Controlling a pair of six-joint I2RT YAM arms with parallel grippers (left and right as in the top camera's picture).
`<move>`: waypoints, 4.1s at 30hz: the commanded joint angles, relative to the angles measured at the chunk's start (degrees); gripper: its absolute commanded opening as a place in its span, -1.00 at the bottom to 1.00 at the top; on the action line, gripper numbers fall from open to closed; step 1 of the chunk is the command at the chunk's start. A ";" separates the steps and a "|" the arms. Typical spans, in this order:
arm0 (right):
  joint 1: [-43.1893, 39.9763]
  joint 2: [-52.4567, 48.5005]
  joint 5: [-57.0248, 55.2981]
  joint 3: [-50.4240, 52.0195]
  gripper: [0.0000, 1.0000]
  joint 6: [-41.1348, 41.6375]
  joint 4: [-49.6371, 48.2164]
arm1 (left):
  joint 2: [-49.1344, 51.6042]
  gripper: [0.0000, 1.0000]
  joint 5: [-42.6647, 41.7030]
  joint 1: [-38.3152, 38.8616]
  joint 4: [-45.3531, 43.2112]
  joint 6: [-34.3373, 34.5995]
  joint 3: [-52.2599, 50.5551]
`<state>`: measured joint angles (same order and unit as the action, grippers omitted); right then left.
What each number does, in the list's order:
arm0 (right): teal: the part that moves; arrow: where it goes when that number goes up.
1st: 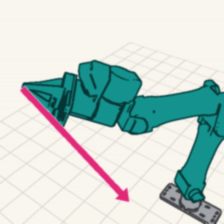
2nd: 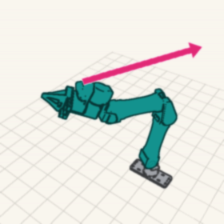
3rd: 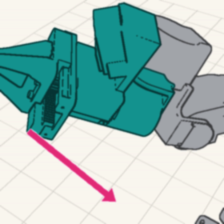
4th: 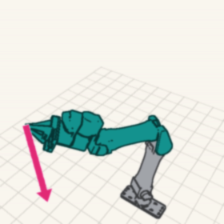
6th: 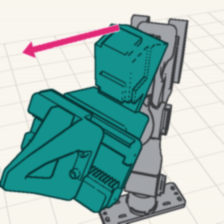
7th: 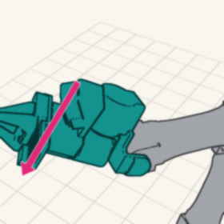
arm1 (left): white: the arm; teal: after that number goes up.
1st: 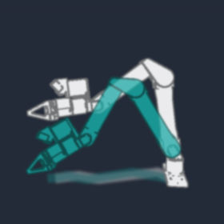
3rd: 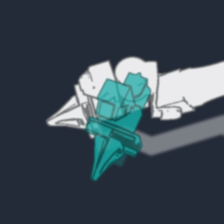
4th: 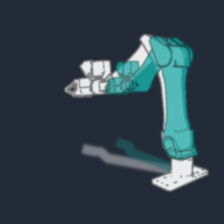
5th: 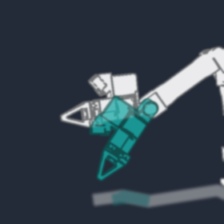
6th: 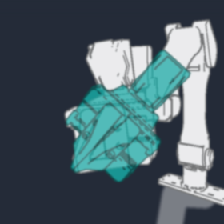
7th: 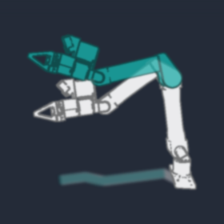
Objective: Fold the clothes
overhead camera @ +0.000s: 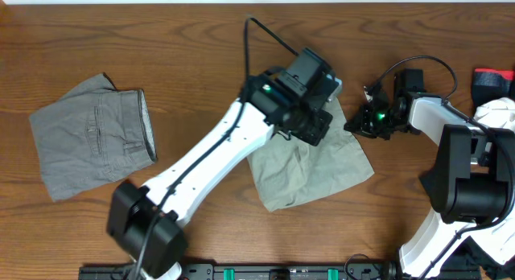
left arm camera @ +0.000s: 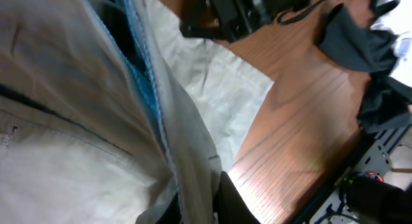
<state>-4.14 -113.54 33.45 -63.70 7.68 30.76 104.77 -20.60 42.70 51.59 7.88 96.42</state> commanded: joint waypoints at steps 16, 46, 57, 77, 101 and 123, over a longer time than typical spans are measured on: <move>1.16 -4.96 -9.68 2.64 -0.91 0.39 0.96 | 6.51 0.51 3.80 0.09 -8.17 5.95 1.07; -0.72 17.59 6.36 1.03 -0.77 -13.97 16.46 | 14.43 -0.58 7.56 -13.81 2.78 -11.30 -3.15; 4.92 10.29 -31.95 5.81 -0.77 4.74 14.62 | 16.63 -0.63 7.80 -14.14 2.10 -11.28 -3.15; 1.75 30.01 -8.76 4.44 -0.58 -7.52 13.29 | 7.76 0.19 1.33 -25.09 9.81 -5.20 -2.08; 3.08 30.73 -7.87 4.46 -0.13 -6.86 11.41 | 8.33 0.84 -27.43 -21.90 -20.81 24.02 -32.11; 3.08 30.75 -7.72 4.46 -0.15 -6.91 11.47 | -9.40 -0.88 -17.27 -24.76 -27.21 16.74 -34.58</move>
<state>-1.89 -82.50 24.91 -58.70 1.41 42.39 104.29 -41.43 22.46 23.90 30.06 61.28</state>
